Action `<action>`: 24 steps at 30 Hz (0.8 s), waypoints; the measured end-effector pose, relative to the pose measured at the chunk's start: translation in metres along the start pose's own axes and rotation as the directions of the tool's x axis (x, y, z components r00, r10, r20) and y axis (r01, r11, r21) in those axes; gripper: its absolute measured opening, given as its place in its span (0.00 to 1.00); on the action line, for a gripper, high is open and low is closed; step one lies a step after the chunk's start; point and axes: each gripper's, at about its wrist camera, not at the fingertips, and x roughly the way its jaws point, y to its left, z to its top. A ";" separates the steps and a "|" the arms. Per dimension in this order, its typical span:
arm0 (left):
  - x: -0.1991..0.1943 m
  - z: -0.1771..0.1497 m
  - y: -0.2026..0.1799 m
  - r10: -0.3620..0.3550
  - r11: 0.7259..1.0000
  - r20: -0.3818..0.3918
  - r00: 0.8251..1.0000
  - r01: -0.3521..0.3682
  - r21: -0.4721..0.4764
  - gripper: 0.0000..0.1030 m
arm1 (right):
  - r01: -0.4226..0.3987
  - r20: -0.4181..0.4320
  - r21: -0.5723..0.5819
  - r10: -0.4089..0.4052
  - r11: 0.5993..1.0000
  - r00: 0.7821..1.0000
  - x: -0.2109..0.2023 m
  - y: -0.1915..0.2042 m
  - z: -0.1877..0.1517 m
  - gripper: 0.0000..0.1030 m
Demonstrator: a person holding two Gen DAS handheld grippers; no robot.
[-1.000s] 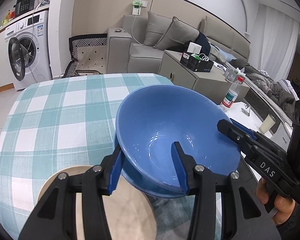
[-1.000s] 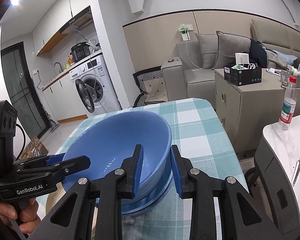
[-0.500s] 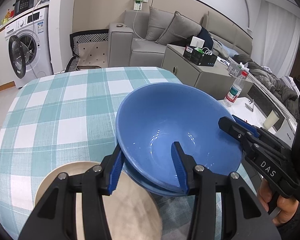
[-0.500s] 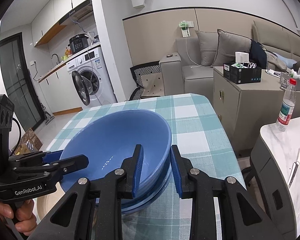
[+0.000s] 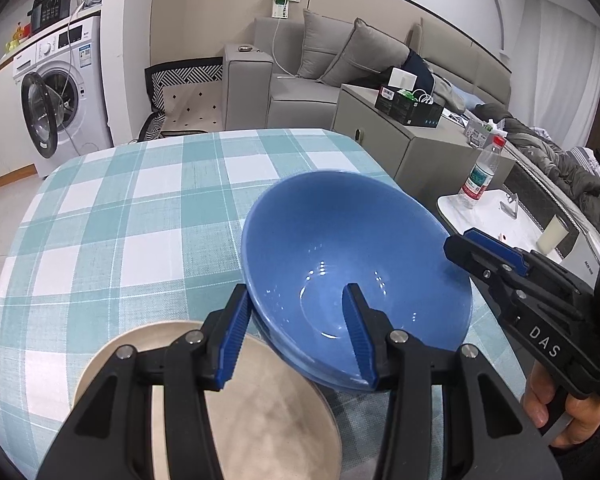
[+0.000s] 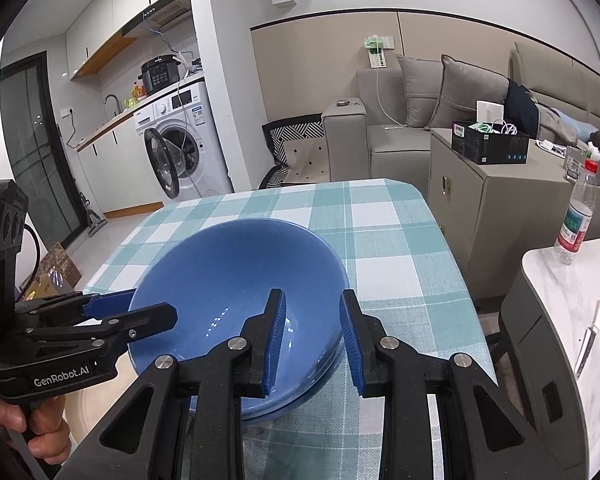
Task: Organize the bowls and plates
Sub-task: 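Lower the bowl onto the bowl stack and open both grippers, then close both grippers on the rim of the stacked blue bowls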
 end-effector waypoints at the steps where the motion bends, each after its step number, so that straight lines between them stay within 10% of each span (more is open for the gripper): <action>1: 0.000 0.000 0.000 0.000 1.000 -0.002 1.000 0.000 -0.001 0.45 | -0.002 -0.001 0.001 0.002 1.000 1.000 0.000 0.000 0.000 0.28; 6: 0.002 -0.001 0.002 0.002 1.000 -0.018 1.000 -0.002 0.004 0.47 | -0.003 -0.009 0.005 0.003 1.000 1.000 0.000 -0.002 0.000 0.31; 13: 0.002 -0.003 0.006 0.022 0.999 -0.030 0.999 -0.021 0.029 0.76 | -0.034 -0.010 0.040 0.035 0.999 0.999 -0.008 -0.012 0.001 0.83; 24: -0.003 0.001 0.015 0.054 0.998 0.014 0.998 -0.054 0.037 0.97 | -0.022 -0.019 0.097 0.024 0.995 1.000 -0.013 -0.030 0.004 0.99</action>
